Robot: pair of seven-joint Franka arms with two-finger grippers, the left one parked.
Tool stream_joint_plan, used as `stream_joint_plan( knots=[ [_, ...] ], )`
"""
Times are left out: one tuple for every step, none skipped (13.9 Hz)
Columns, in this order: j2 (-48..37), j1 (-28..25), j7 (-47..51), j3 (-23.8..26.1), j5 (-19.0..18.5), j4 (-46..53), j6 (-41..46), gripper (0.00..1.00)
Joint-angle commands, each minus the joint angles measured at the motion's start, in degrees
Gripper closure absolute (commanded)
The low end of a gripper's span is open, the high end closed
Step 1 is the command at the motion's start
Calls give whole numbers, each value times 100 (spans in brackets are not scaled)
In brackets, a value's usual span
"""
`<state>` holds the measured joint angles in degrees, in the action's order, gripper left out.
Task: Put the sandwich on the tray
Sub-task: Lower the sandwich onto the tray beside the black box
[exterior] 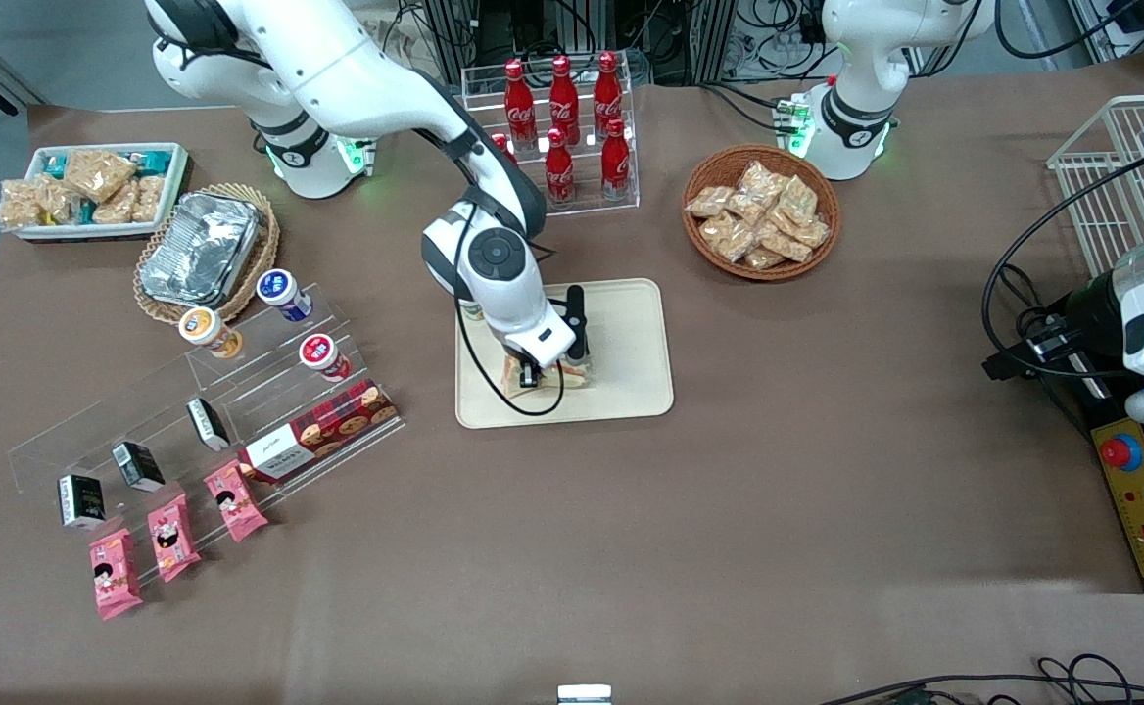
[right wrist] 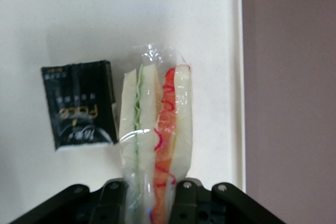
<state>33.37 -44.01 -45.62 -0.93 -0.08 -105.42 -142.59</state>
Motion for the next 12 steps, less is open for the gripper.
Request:
stream_joint_plan(
  knots=[
    [467,-55,62,-83,-10,714,38,100],
    [556,-55,62,-92,-10,785,38,100],
    [583,-46,62,-101,-1,820,38,100],
    [583,-29,62,-118,-1,856,38,100],
    [583,-20,62,-127,-1,873,38,99],
    [592,24,54,-127,-1,891,38,4],
    [583,42,54,-127,-10,891,38,1],
    [557,42,54,-127,-1,891,55,1],
    [505,42,54,-136,-1,891,90,1],
    [426,59,54,-136,8,891,125,1],
    [320,77,54,-171,8,882,309,1],
    [67,86,62,-206,25,856,667,1]
  ],
)
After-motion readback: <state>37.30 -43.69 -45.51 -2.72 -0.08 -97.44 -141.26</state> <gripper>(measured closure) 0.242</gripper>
